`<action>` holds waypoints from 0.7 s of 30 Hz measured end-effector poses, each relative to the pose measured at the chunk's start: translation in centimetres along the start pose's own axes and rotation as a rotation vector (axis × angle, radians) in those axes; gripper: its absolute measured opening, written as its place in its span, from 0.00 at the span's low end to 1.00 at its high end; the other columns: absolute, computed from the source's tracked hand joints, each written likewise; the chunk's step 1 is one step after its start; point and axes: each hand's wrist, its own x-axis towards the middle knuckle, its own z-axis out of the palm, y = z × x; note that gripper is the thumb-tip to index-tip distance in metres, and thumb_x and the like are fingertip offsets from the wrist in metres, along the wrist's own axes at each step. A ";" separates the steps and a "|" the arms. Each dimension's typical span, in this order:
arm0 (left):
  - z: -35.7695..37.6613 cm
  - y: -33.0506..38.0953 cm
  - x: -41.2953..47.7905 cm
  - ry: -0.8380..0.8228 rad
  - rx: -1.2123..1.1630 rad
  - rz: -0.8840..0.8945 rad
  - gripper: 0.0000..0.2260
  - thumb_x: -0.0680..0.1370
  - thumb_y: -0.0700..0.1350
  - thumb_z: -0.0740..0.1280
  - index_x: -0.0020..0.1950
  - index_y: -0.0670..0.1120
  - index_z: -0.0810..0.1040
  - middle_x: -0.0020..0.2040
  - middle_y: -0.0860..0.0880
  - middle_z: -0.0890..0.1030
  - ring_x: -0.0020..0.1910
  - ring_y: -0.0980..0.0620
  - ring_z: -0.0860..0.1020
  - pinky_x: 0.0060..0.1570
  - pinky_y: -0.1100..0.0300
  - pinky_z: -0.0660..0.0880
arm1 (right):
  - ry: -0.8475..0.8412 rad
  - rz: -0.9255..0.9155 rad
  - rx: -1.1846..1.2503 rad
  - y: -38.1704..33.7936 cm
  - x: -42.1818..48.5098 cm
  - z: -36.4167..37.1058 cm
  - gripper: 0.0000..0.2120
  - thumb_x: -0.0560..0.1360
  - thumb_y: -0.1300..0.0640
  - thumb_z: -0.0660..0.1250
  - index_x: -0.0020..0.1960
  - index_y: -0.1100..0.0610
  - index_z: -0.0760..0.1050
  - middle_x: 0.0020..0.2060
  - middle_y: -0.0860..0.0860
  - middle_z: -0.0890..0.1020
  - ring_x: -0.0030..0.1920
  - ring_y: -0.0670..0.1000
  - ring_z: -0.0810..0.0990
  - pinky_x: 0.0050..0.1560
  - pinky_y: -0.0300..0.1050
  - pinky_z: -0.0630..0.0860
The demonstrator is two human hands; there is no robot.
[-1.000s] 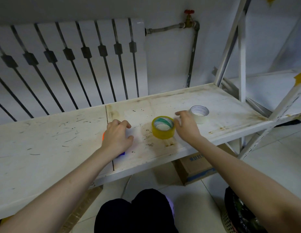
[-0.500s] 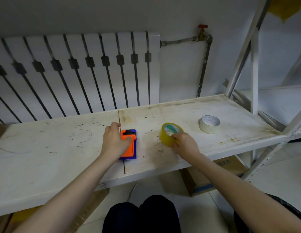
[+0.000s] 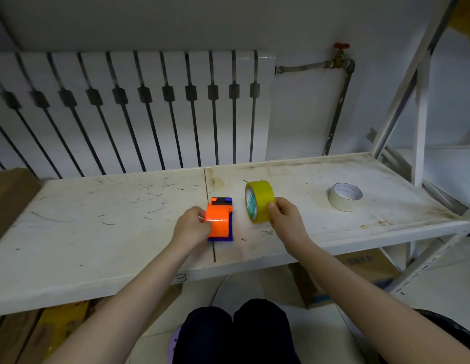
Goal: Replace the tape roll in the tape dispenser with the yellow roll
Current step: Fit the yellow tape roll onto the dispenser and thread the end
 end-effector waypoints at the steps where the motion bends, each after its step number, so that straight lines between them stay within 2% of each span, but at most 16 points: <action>1: 0.1 -0.2 0.0 0.003 -0.005 0.006 0.06 0.74 0.38 0.63 0.49 0.45 0.75 0.49 0.45 0.79 0.50 0.45 0.77 0.48 0.52 0.75 | 0.010 0.024 -0.013 -0.1 -0.1 0.7 0.11 0.80 0.58 0.56 0.40 0.53 0.72 0.32 0.49 0.72 0.34 0.48 0.69 0.38 0.44 0.67; 2: 0.2 -0.4 0.0 0.012 -0.018 0.014 0.04 0.74 0.37 0.63 0.44 0.45 0.75 0.45 0.45 0.79 0.50 0.43 0.78 0.49 0.51 0.76 | 0.013 0.040 -0.013 -0.2 -0.2 1.3 0.12 0.80 0.58 0.55 0.40 0.54 0.72 0.32 0.49 0.72 0.34 0.48 0.69 0.37 0.43 0.67; 4: 0.4 -0.9 0.0 0.025 -0.057 0.025 0.08 0.73 0.36 0.63 0.37 0.48 0.72 0.40 0.46 0.77 0.48 0.42 0.79 0.51 0.47 0.78 | -0.002 0.051 -0.006 -0.6 -0.4 2.4 0.13 0.80 0.57 0.55 0.39 0.53 0.71 0.32 0.49 0.72 0.34 0.47 0.69 0.36 0.42 0.67; 7: 0.5 -1.3 -0.1 0.049 -0.108 0.039 0.11 0.74 0.35 0.64 0.34 0.48 0.69 0.41 0.42 0.78 0.46 0.39 0.80 0.49 0.41 0.78 | -0.057 0.032 -0.040 -0.9 -0.8 3.8 0.11 0.80 0.57 0.54 0.42 0.55 0.71 0.33 0.48 0.72 0.34 0.46 0.70 0.36 0.40 0.66; 10: 0.6 -1.5 -0.1 0.064 -0.119 0.063 0.12 0.74 0.35 0.63 0.33 0.47 0.68 0.40 0.41 0.78 0.45 0.37 0.81 0.48 0.40 0.78 | -0.072 0.000 -0.095 -1.2 -1.2 4.5 0.10 0.81 0.58 0.53 0.44 0.57 0.71 0.33 0.48 0.71 0.34 0.45 0.69 0.34 0.38 0.65; 14: 0.9 -1.5 -0.3 0.086 -0.115 0.092 0.13 0.74 0.36 0.63 0.33 0.48 0.67 0.37 0.46 0.75 0.44 0.38 0.81 0.48 0.41 0.78 | -0.065 -0.010 -0.160 -1.1 -1.2 4.3 0.12 0.81 0.59 0.53 0.41 0.59 0.68 0.32 0.50 0.68 0.32 0.46 0.66 0.30 0.37 0.63; 17: 1.1 -1.5 -0.4 0.089 -0.090 0.108 0.13 0.74 0.36 0.64 0.33 0.48 0.67 0.38 0.46 0.76 0.44 0.39 0.81 0.47 0.45 0.77 | -0.080 -0.008 -0.173 -0.9 -1.4 4.2 0.13 0.81 0.59 0.53 0.38 0.58 0.66 0.32 0.51 0.68 0.33 0.46 0.66 0.26 0.30 0.65; 19: 1.2 -1.5 -0.3 0.089 -0.076 0.123 0.13 0.75 0.36 0.64 0.34 0.49 0.66 0.39 0.45 0.76 0.44 0.40 0.80 0.44 0.48 0.76 | -0.094 -0.002 -0.195 -0.7 -1.3 4.2 0.13 0.81 0.58 0.53 0.39 0.58 0.67 0.33 0.51 0.69 0.34 0.48 0.67 0.30 0.31 0.66; 21: 1.3 -1.6 -0.3 0.093 -0.048 0.148 0.12 0.75 0.36 0.64 0.34 0.48 0.66 0.38 0.46 0.75 0.42 0.43 0.78 0.39 0.54 0.73 | -0.104 0.031 -0.220 -0.6 -0.9 4.2 0.12 0.80 0.57 0.54 0.41 0.60 0.69 0.34 0.52 0.70 0.38 0.50 0.69 0.38 0.40 0.68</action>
